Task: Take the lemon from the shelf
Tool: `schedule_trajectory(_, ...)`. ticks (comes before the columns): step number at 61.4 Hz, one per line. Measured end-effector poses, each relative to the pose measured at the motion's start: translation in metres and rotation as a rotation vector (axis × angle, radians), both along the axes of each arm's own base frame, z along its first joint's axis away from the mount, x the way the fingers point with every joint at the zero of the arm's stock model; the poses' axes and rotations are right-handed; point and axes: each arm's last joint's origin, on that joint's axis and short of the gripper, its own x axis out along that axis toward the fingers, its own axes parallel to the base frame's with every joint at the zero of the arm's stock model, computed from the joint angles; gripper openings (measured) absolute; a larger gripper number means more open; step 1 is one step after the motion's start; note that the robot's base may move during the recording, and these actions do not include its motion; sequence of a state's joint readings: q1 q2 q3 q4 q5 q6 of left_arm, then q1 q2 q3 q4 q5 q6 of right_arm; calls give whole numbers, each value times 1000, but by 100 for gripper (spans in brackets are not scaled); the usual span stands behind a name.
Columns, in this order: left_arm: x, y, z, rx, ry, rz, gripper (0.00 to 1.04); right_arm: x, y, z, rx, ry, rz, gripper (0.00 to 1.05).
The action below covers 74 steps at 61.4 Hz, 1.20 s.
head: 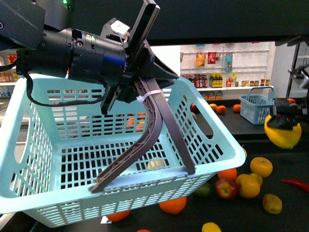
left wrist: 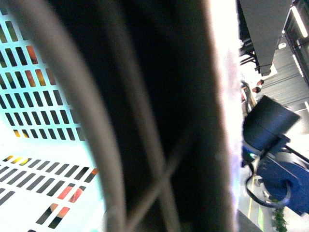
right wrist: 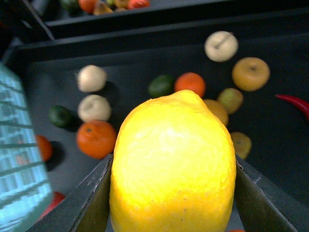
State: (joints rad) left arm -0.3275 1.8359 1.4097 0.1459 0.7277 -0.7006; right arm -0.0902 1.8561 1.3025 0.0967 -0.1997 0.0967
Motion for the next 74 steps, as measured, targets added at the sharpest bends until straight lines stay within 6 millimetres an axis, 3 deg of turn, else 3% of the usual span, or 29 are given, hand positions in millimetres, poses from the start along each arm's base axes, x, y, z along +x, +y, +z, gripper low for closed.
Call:
schedule_trajectory(6,0,0,0,0,0,0,11,-14,27,23,59,-44,74,63)
schedule_trajectory(11,0,0,0,0,0,0,11,-23,45,29,84,-50,124,63)
schedule_trajectory(23,0,0,0,0,0,-1,11,-36,84,23,109,-33,210,63)
schedule_trajectory(36,0,0,0,0,0,1,11,-40,111,15,105,-32,260,63)
schedule_trajectory(46,0,0,0,0,0,0,11,-38,122,7,103,-14,282,63)
schedule_trajectory(57,0,0,0,0,0,-3,11,-37,128,0,101,-5,300,91)
schedule_trajectory(62,0,0,0,-1,2,-1,11,-36,128,2,110,-21,298,99)
schedule_trajectory(71,0,0,-1,-1,6,3,11,-31,116,9,119,-68,269,97)
schedule_trajectory(74,0,0,-1,0,5,4,11,-25,98,16,115,-119,215,97)
